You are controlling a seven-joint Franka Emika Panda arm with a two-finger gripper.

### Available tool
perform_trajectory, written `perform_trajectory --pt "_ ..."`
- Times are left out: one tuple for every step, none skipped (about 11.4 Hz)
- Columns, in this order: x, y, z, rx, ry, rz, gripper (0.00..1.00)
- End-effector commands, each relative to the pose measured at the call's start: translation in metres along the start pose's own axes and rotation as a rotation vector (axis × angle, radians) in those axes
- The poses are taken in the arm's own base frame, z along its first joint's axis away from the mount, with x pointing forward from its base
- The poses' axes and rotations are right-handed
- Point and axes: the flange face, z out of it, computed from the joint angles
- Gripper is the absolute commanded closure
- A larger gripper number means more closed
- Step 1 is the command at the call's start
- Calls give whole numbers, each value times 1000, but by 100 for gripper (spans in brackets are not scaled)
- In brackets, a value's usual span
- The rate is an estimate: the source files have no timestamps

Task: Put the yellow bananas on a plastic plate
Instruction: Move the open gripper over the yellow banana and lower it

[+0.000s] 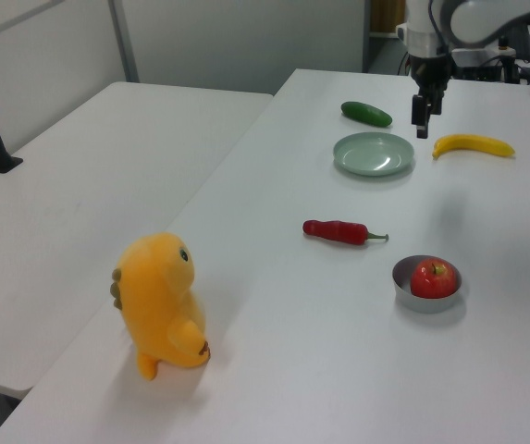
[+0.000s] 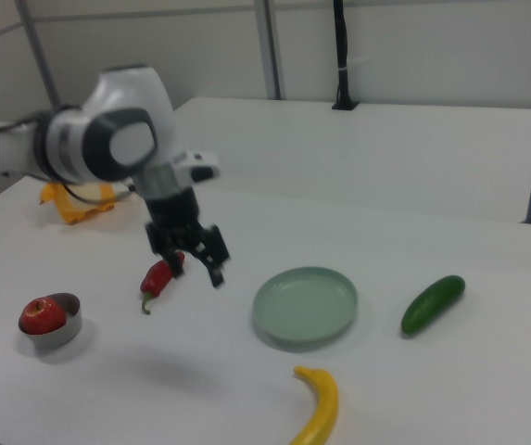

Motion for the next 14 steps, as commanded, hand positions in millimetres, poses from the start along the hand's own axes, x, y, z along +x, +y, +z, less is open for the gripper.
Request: perform_trajectory --pt "-24 55 48 -77 -16 18 0" --pt "-30 76 58 -92 -42 14 0" --pt "-37 107 64 -95 -57 19 0" --pt "-42 130 71 -90 -63 19 0" --pt "-45 152 76 -89 -43 25 0" --pt "-47 167 85 -89 -48 19 0" --pt "-48 177 92 -90 -48 -13 0" --pt "-51 191 100 -92 -49 -24 0" --pt "-50 197 109 -96 -50 -34 0" --pt "-48 201 120 -100 -46 -30 0" --pt "-44 200 126 -103 -37 -33 0" --pt "-42 199 134 -103 -44 -34 0" --pt "-40 198 140 -104 -45 -37 0" --pt "-37 197 145 -106 -34 -40 0"
